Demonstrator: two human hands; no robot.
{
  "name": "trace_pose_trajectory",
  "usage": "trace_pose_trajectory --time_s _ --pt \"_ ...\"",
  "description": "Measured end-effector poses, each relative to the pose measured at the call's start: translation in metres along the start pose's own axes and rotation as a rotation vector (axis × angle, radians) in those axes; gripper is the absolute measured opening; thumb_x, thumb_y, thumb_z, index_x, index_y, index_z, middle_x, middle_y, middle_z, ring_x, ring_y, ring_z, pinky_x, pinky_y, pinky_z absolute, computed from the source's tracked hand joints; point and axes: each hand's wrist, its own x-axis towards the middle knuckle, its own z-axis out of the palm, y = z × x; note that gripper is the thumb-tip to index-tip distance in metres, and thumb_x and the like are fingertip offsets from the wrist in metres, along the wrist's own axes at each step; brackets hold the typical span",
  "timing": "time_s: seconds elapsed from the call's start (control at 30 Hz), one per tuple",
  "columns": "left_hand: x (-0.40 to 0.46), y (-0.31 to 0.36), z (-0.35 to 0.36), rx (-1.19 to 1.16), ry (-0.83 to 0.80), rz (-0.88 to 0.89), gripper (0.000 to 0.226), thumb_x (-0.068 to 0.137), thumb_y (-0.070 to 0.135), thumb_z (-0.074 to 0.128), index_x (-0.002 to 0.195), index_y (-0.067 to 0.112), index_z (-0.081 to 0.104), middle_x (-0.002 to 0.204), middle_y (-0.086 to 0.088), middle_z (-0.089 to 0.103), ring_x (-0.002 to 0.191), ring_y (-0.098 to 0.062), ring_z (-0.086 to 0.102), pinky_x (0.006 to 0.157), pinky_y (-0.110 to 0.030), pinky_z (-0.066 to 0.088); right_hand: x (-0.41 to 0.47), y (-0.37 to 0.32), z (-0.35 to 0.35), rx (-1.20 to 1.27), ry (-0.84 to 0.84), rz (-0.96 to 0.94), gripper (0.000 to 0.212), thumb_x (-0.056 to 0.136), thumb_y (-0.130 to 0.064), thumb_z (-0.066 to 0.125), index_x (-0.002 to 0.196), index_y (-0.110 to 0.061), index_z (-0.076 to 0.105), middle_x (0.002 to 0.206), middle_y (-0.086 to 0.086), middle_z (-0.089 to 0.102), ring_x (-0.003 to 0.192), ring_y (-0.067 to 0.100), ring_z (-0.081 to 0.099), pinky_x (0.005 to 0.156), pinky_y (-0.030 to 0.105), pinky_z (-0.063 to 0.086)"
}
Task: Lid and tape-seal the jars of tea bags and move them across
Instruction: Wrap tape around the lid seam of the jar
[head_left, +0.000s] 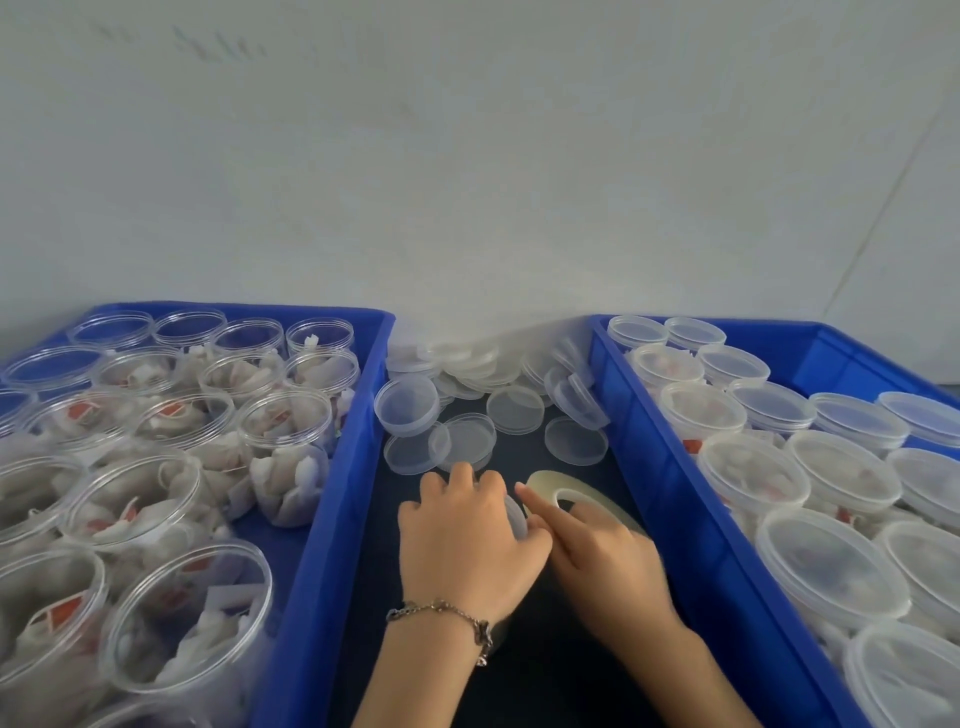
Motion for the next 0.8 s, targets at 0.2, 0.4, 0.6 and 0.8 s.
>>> trace_pose_trajectory --time_s 0.2,0.4,0.6,0.8 --pt "0.001 -0.001 0.002 0.006 0.026 -0.014 0.045 0.082 0.061 0.038 0.109 0.029 0.052 0.112 0.006 0.052 0.102 -0.017 0.046 0.080 -0.033 0.041 0.012 -0.002 0.004 0.025 -0.010 0.020 0.043 0.099 -0.046 0.029 0.143 -0.047 0.028 0.087 -0.006 0.053 0.076 0.009 0.051 0.066 0.032 0.047" --pt "0.003 0.002 -0.001 -0.018 0.014 -0.099 0.045 0.080 0.061 0.040 0.110 0.029 0.052 0.113 0.005 0.052 0.105 -0.018 0.046 0.080 -0.036 0.040 0.026 -0.002 0.017 0.007 -0.059 0.044 0.048 0.099 -0.044 0.035 0.144 -0.048 0.023 0.104 -0.005 0.060 0.096 0.013 0.058 0.071 0.030 0.043" --pt "-0.012 0.002 -0.007 -0.087 0.007 -0.026 0.035 0.068 0.062 0.043 0.091 0.036 0.045 0.092 0.016 0.038 0.088 -0.011 0.036 0.072 -0.031 0.032 0.066 0.011 0.010 0.233 -0.083 0.279 0.038 0.101 -0.042 0.031 0.138 -0.043 0.041 0.105 -0.004 0.065 0.089 0.008 0.059 0.074 0.029 0.044" --pt "-0.007 0.004 -0.008 -0.062 -0.016 -0.021 0.038 0.078 0.061 0.041 0.106 0.035 0.048 0.095 0.015 0.040 0.091 -0.010 0.038 0.075 -0.030 0.034 0.062 -0.010 0.020 0.221 -0.137 0.107 0.046 0.098 -0.044 0.034 0.144 -0.044 0.026 0.091 -0.007 0.064 0.084 0.011 0.061 0.073 0.031 0.047"
